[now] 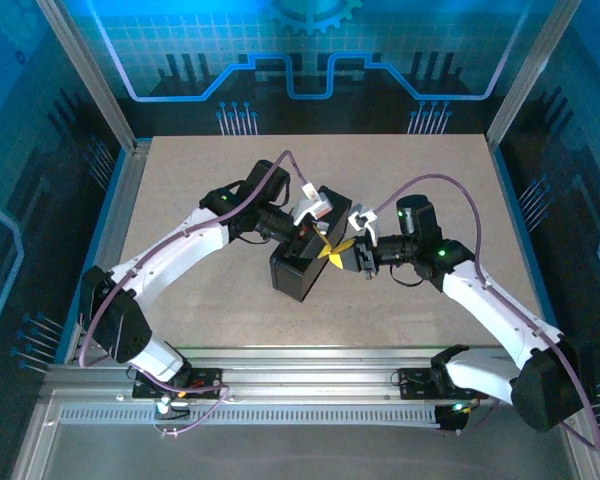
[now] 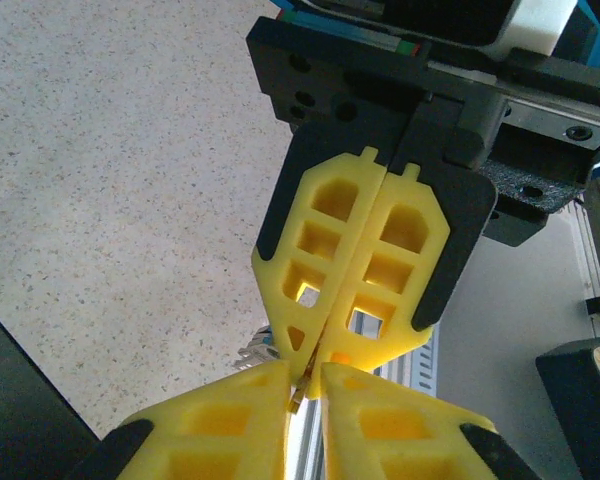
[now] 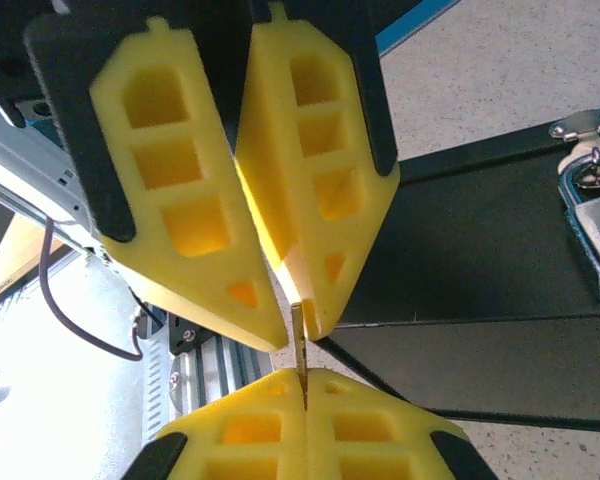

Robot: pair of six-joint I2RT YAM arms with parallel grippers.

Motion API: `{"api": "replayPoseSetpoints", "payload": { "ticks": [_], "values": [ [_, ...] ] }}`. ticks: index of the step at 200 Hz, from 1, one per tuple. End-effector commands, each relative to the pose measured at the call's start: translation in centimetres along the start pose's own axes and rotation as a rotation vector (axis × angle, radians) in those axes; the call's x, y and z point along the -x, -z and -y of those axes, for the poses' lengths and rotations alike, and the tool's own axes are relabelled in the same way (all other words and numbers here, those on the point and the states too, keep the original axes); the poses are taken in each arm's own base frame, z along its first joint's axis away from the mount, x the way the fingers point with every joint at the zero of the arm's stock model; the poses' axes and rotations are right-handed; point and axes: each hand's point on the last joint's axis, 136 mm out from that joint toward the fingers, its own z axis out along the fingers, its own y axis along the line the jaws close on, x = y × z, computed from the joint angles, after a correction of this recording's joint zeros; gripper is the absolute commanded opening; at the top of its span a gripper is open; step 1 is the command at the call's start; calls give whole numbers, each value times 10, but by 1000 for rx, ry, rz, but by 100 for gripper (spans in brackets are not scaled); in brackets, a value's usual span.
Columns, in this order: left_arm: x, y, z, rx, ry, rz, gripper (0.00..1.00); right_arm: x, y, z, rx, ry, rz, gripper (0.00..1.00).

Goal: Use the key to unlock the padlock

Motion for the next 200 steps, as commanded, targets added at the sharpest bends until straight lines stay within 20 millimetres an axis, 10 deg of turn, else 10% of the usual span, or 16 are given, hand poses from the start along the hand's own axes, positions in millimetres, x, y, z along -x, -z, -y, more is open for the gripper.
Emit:
{"api": "replayPoseSetpoints", "payload": {
  "ticks": [1, 105, 130, 200],
  "values": [
    [8, 3, 8, -48, -28, 13, 15, 10, -1, -7, 26, 44, 7, 0],
    [10, 3, 10, -83, -22, 41, 0, 23, -1, 8, 11, 9, 32, 0],
    [26, 14, -11, -49, 48, 139, 0, 24, 1, 18, 17, -33, 39, 24],
    [45, 30, -40, -11, 156, 256, 0, 41, 20, 49, -33, -156, 203, 40]
  ]
}}
